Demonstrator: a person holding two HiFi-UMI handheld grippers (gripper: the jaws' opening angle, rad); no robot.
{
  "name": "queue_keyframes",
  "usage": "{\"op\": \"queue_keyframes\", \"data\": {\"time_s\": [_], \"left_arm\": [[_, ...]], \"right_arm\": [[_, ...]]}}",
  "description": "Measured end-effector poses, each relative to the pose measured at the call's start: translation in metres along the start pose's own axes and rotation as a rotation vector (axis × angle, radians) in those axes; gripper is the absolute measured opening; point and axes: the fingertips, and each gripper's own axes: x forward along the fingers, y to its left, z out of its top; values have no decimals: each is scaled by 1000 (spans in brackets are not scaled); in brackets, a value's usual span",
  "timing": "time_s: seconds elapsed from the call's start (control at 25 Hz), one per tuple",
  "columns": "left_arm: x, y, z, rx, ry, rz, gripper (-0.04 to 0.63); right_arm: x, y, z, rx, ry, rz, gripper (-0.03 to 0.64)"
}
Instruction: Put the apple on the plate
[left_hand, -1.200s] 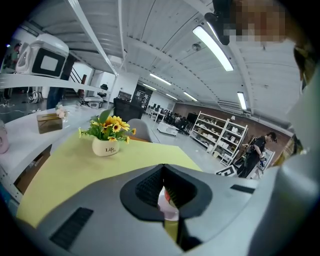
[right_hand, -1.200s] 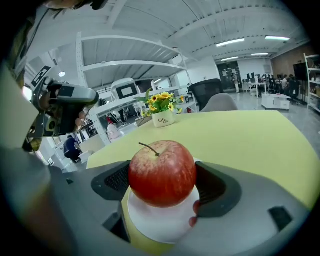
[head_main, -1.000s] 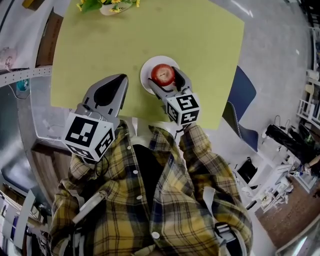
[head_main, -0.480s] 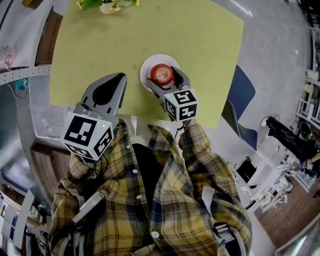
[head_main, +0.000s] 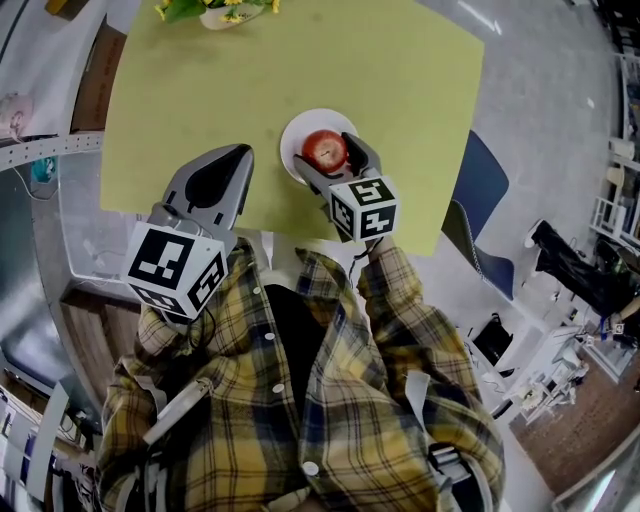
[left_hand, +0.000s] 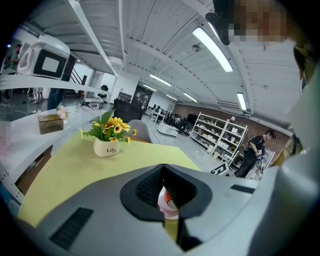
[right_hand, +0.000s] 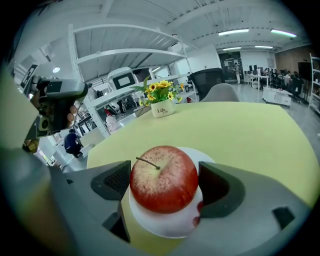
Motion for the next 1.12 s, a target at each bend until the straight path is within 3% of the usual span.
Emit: {"op": "queue_keyframes", "data": {"time_s": [0.4, 0.84, 0.88, 0.96, 1.12], "left_arm": [[2, -8, 12, 21, -25, -29, 6], [-7, -24, 50, 60, -124, -52, 6], [-8, -26, 56, 66, -134, -55, 6], [-9, -32, 69, 82, -160, -65, 6], [-12, -52, 94, 119, -207, -97, 6]], "right_arm": [[-17, 3, 21, 4, -59, -14, 394], [-86, 41, 88, -19, -235, 48, 393], [-94, 44, 98, -8, -269, 54, 379], [-113, 50, 118, -7, -339, 46, 283], [-153, 65, 155, -55, -458, 35, 205]]}}
